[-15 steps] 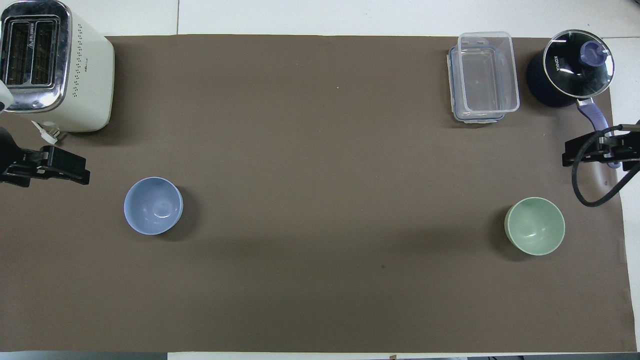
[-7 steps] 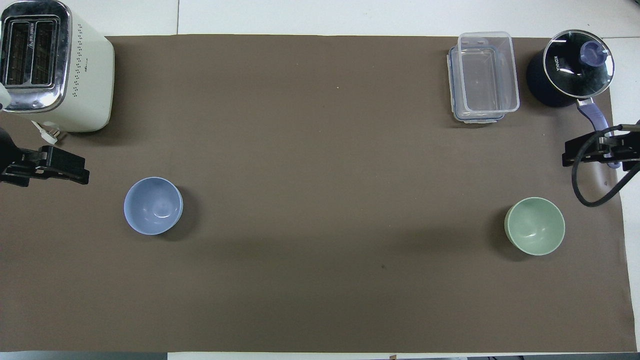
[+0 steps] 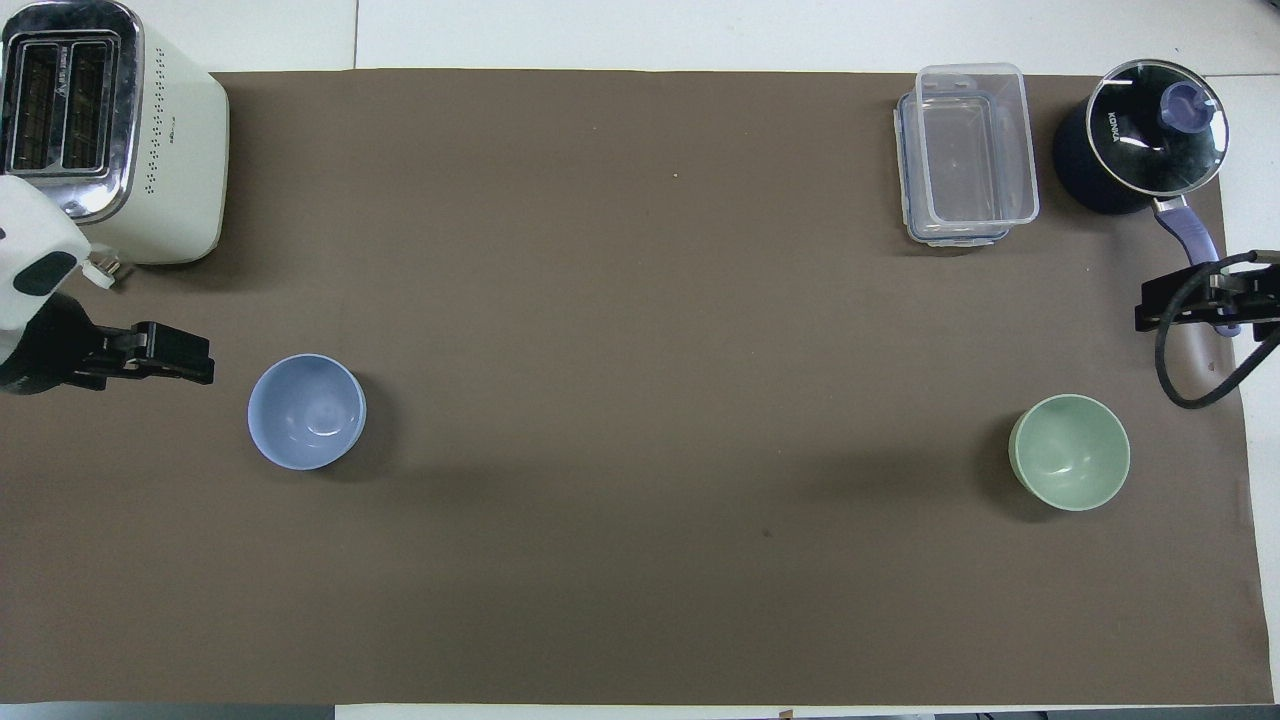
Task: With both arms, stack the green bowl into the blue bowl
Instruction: 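Reach the left gripper to the blue bowl while the right gripper reaches the green bowl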
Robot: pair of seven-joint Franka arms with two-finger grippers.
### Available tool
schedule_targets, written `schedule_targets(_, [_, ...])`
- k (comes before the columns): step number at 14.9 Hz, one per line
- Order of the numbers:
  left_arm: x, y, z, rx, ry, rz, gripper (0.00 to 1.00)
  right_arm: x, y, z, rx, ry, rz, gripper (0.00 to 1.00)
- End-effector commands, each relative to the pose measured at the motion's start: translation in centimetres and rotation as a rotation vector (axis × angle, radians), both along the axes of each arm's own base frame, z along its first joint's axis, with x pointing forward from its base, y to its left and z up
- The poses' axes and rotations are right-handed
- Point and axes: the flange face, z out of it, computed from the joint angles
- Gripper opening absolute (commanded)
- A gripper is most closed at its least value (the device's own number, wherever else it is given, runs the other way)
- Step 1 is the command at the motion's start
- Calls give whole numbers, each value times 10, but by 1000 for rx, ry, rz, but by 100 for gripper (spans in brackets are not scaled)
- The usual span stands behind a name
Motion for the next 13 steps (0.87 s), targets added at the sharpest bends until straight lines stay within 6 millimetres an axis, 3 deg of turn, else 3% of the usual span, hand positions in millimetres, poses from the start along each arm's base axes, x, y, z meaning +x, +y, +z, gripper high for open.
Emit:
schedule_targets(1, [-19,23,-65,-19,2,-10,100,-33,-44,-31,18,-37,69,100])
schedule_targets(3, [-22,29,-105,-24,5,-41,100,-53,-62,-56,13,-56,77,100])
schedule_targets(5, [-17,31,-146,-27,0,-88,100,-73,-62,-81,10,-67,71,100])
schedule_targets(7, [-13,32,-173,-34,-3,-140,100,-94,-59,-107,9,-73,71,100])
schedule_targets(13, [-5,32,-208,-43,-18,-266,97,-108,-83,-175,10,-75,94,100])
